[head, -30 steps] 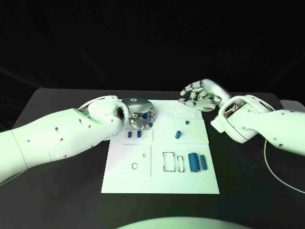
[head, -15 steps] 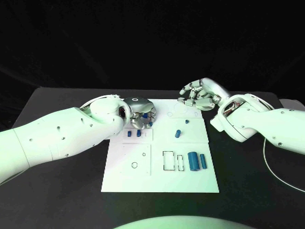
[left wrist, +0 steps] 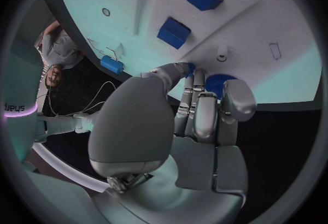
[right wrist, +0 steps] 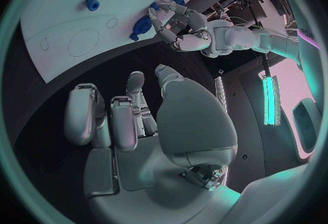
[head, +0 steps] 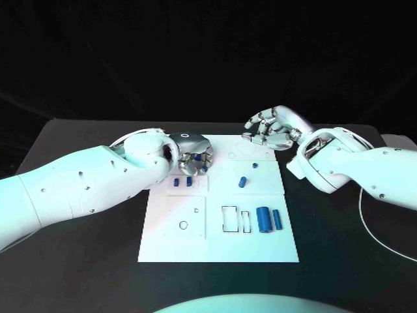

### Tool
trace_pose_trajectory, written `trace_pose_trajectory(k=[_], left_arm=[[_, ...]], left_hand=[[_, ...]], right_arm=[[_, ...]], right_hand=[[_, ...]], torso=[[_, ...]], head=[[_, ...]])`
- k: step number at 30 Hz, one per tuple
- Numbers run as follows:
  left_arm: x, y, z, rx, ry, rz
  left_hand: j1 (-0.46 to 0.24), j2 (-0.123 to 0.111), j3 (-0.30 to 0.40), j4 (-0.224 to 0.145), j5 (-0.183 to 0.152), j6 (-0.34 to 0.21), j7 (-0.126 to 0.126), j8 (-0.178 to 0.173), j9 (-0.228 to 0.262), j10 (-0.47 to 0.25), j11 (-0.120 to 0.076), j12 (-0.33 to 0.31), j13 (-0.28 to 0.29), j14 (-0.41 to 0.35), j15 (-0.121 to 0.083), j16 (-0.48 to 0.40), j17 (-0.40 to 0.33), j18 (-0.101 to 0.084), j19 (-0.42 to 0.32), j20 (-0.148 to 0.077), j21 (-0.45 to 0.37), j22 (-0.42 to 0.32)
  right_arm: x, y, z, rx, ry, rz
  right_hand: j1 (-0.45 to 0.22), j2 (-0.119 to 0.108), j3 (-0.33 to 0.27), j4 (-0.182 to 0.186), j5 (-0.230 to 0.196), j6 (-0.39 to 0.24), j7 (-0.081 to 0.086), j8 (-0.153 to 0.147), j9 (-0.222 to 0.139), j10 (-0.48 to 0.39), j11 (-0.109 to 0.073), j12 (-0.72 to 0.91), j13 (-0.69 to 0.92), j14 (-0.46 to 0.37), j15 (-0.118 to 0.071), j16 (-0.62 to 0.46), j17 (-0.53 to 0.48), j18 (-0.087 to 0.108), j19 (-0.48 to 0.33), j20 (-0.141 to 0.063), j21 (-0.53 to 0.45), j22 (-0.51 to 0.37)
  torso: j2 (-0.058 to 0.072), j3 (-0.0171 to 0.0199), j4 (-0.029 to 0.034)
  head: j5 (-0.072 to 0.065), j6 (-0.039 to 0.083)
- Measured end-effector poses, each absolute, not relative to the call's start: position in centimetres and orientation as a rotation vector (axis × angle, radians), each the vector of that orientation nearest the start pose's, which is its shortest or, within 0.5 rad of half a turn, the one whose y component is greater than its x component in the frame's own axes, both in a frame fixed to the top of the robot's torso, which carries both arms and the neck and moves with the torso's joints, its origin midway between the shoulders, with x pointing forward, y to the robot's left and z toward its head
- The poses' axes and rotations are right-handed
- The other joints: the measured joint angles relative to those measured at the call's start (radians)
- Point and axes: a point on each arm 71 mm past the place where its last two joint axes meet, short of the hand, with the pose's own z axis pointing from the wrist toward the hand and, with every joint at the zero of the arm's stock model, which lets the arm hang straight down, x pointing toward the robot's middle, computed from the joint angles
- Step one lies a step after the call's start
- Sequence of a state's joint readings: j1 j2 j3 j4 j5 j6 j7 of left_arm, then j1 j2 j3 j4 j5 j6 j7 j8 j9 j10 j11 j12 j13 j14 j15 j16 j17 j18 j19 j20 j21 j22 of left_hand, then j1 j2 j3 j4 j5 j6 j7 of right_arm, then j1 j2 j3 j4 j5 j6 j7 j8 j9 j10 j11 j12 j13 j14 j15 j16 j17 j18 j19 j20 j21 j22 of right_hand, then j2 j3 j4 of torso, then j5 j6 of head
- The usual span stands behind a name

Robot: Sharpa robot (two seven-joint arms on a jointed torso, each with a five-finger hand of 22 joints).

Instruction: Assemble the parts on the task board

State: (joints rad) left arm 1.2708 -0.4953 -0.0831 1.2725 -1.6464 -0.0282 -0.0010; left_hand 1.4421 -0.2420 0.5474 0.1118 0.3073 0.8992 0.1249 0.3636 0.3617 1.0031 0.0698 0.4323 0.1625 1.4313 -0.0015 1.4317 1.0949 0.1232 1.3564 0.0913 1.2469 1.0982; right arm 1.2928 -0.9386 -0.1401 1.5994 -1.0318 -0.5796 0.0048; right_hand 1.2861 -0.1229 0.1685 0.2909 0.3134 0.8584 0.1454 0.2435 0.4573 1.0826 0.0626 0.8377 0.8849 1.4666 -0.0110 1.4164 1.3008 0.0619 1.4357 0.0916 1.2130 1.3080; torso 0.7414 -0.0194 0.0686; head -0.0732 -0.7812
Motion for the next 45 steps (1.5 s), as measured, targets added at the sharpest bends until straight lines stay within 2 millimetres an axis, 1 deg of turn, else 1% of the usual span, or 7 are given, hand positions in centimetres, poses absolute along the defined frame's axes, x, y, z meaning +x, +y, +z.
trace_pose_trajectory(k=[5, 6, 17, 23, 30, 39, 45], left_arm=[[51.5, 7.9, -19.0, 0.641, 1.77, -0.646], [51.5, 7.9, -19.0, 0.641, 1.77, -0.645], [51.6, 7.9, -19.0, 0.639, 1.765, -0.648], [51.5, 8.0, -19.1, 0.635, 1.761, -0.652], [51.2, 8.6, -19.0, 0.623, 1.755, -0.661], [50.8, 9.9, -17.5, 0.588, 1.715, -0.677], [50.4, 10.9, -16.9, 0.564, 1.698, -0.683]], left_hand=[[0.0, 0.01, 0.024, -0.016, -0.016, 0.017, 0.005, -0.008, -0.001, 0.029, -0.003, -0.02, -0.007, 0.004, -0.004, 0.0, 0.002, -0.003, 0.004, -0.004, 0.008, 0.01], [-0.002, 0.012, 0.03, -0.02, -0.019, 0.022, 0.004, -0.01, -0.002, 0.036, -0.004, -0.024, -0.008, 0.004, -0.004, 0.0, 0.002, -0.016, 0.004, -0.004, 0.011, 0.012], [-0.02, 0.02, 0.063, -0.052, -0.032, 0.041, 0.012, -0.027, -0.004, 0.082, 0.003, -0.097, -0.029, 0.007, -0.007, 0.0, -0.005, -0.016, 0.007, 0.0, 0.015, 0.019], [-0.02, 0.019, 0.065, -0.055, -0.032, 0.049, 0.013, -0.035, -0.004, 0.093, 0.003, -0.117, -0.037, 0.007, -0.007, 0.0, -0.007, -0.016, 0.007, 0.0, 0.015, 0.019], [-0.029, 0.018, 0.068, -0.058, -0.032, 0.049, 0.013, -0.035, -0.003, 0.1, 0.003, -0.124, -0.038, 0.011, -0.004, 0.0, -0.007, -0.016, 0.007, 0.0, 0.018, 0.021], [-0.033, 0.014, 0.071, -0.061, -0.032, 0.055, 0.013, -0.035, -0.003, 0.107, 0.003, -0.13, -0.038, 0.011, -0.004, 0.0, -0.007, -0.016, 0.007, 0.0, 0.018, 0.025], [-0.043, 0.013, 0.071, -0.061, -0.032, 0.062, 0.013, -0.035, -0.002, 0.114, 0.004, -0.142, -0.039, 0.011, -0.004, 0.004, -0.007, -0.015, 0.007, 0.0, 0.023, 0.027]], right_arm=[[47.7, -23.6, -15.9, 0.256, 1.507, 0.814], [47.7, -23.6, -15.9, 0.256, 1.507, 0.814], [47.7, -23.6, -15.9, 0.256, 1.508, 0.814], [47.7, -23.6, -15.9, 0.255, 1.508, 0.814], [47.8, -23.6, -15.9, 0.256, 1.507, 0.813], [47.8, -23.7, -15.9, 0.257, 1.507, 0.809], [47.9, -23.7, -15.9, 0.257, 1.507, 0.808]], right_hand=[[0.0, 0.0, 0.0, 0.0, 0.0, 0.0, 0.0, 0.004, 0.0, 0.0, 0.0, 0.0, -0.002, 0.0, 0.0, 0.0, -0.001, 0.0, 0.0, 0.0, -0.005, 0.0], [0.0, 0.0, 0.0, 0.0, 0.0, 0.0, 0.0, 0.004, 0.0, 0.0, 0.0, 0.0, -0.002, 0.0, 0.0, 0.0, -0.001, 0.0, 0.0, 0.0, -0.005, 0.0], [0.0, 0.0, 0.0, 0.0, 0.0, 0.0, 0.0, 0.004, 0.0, 0.0, 0.0, 0.0, -0.002, 0.0, 0.0, 0.0, -0.001, 0.0, 0.0, 0.0, -0.005, 0.0], [0.0, 0.0, 0.0, 0.0, 0.0, 0.0, 0.0, 0.004, 0.0, 0.0, 0.0, 0.0, -0.002, 0.0, 0.0, 0.0, -0.001, 0.0, 0.0, 0.0, -0.005, 0.0], [0.0, 0.0, 0.006, 0.0, 0.0, 0.007, 0.0, 0.004, 0.0, 0.002, 0.002, 0.0, -0.002, 0.0, 0.0, 0.0, -0.001, 0.0, 0.0, 0.0, -0.005, 0.0], [0.0, 0.0, 0.006, 0.0, 0.0, 0.007, 0.0, 0.004, 0.0, 0.002, 0.002, 0.0, -0.002, 0.0, 0.0, 0.0, -0.001, 0.0, 0.0, 0.0, -0.005, 0.0], [0.0, 0.0, 0.006, 0.0, 0.0, 0.007, 0.0, 0.004, 0.0, 0.002, 0.002, 0.0, -0.002, 0.0, 0.0, 0.0, -0.001, 0.0, 0.0, 0.0, -0.005, -0.001]], torso=[[0.0, 0.0, -0.0001], [0.0, 0.0, -0.0001], [0.0, 0.0003, 0.0003], [-0.001, 0.0, 0.0002], [-0.002, -0.0004, 0.0003], [-0.004, -0.0004, 0.0028], [-0.003, -0.0012, 0.0035]], head=[[-0.002, -0.001], [-0.002, -0.001], [-0.003, -0.003], [-0.003, -0.003], [-0.003, 0.001], [0.0, 0.007], [0.006, 0.019]])
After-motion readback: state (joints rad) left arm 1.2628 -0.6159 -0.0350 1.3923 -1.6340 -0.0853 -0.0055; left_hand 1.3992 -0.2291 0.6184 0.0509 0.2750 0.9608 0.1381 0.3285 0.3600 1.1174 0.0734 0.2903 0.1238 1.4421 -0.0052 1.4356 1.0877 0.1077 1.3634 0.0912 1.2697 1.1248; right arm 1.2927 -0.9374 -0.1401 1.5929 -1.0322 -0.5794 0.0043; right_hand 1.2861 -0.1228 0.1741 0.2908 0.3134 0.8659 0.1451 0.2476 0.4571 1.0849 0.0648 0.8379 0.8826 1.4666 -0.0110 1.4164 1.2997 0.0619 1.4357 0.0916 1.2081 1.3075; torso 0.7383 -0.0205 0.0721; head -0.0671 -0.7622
